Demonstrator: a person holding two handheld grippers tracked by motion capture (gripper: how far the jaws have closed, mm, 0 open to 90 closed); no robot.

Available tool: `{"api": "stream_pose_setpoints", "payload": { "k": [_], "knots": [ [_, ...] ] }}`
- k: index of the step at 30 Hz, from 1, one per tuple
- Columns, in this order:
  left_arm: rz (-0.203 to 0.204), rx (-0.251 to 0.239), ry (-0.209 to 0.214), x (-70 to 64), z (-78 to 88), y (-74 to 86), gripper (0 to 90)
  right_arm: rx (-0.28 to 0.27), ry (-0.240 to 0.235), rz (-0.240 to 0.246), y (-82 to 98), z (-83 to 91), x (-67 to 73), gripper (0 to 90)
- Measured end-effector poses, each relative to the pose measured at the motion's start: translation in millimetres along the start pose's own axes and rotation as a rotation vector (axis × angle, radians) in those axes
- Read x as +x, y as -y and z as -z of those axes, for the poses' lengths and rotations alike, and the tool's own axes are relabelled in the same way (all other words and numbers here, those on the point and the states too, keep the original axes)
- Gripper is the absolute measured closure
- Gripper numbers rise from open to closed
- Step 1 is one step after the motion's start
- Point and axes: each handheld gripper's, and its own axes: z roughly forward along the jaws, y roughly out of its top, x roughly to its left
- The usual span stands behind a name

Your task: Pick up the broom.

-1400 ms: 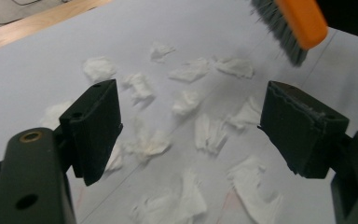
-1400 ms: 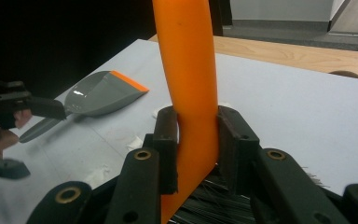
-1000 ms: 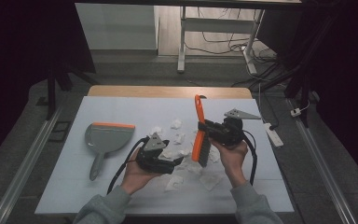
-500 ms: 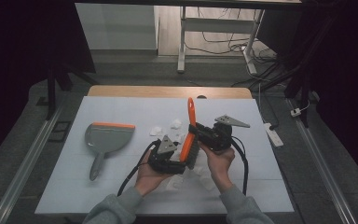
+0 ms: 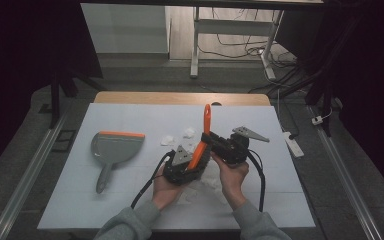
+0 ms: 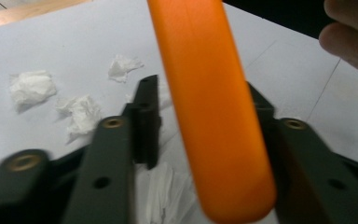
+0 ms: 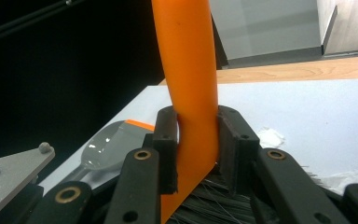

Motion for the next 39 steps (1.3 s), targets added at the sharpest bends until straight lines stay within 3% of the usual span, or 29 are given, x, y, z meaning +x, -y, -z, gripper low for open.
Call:
{"api": "stream_pose_setpoints", "payload": {
  "k": [4,8,18,19,20,22,25,28,30,32,36,37,39],
  "knots": [
    [0.027,-0.003,0.009,5.8,1.9,-0.5,73.3,-0.012,-0.01,-0.024,2.7,-0.3,1.8,70.3],
    [0.052,0.008,0.024,15.9,4.4,-0.7,76.2,-0.014,-0.019,-0.029,2.7,-0.2,2.3,70.3],
    [0.022,0.039,0.024,25.7,11.8,-2.9,77.6,0.012,-0.057,-0.016,0.4,-3.1,1.4,68.6],
    [0.02,0.041,0.024,27.1,13.3,-3.6,77.7,0.035,-0.067,0.011,-1.9,-4.8,1.4,60.8],
    [0.016,0.043,0.022,29.1,15.1,-4.3,77.7,0.035,-0.067,0.011,-1.9,-4.8,1.4,60.8],
    [0.02,0.057,0.03,34.6,18.5,-6.0,77.7,0.047,-0.086,0.022,-6.6,-3.4,-1.3,50.5],
    [0.005,0.075,0.029,41.3,24.9,-8.5,77.7,0.064,-0.097,0.046,-10.9,-0.6,-2.8,45.8],
    [-0.04,0.092,0.02,44.3,32.5,-11.1,77.6,0.093,-0.108,0.091,-17.4,5.4,-5.5,43.5],
    [-0.07,0.105,0.011,44.9,37.0,-12.2,77.6,0.143,-0.131,0.123,-22.8,10.6,-10.1,41.7],
    [-0.071,0.115,0.022,46.5,40.1,-13.2,77.6,0.153,-0.13,0.136,-23.7,12.9,-11.8,41.7],
    [-0.079,0.151,0.055,50.7,43.2,-16.8,77.5,0.204,-0.106,0.22,-24.5,22.4,-13.8,40.8],
    [-0.087,0.166,0.064,51.7,43.5,-17.7,77.5,0.223,-0.106,0.26,-23.7,27.9,-14.1,39.3],
    [-0.101,0.185,0.071,53.5,44.3,-18.0,77.5,0.233,-0.108,0.275,-23.3,30.7,-14.7,38.3]
  ]
}}
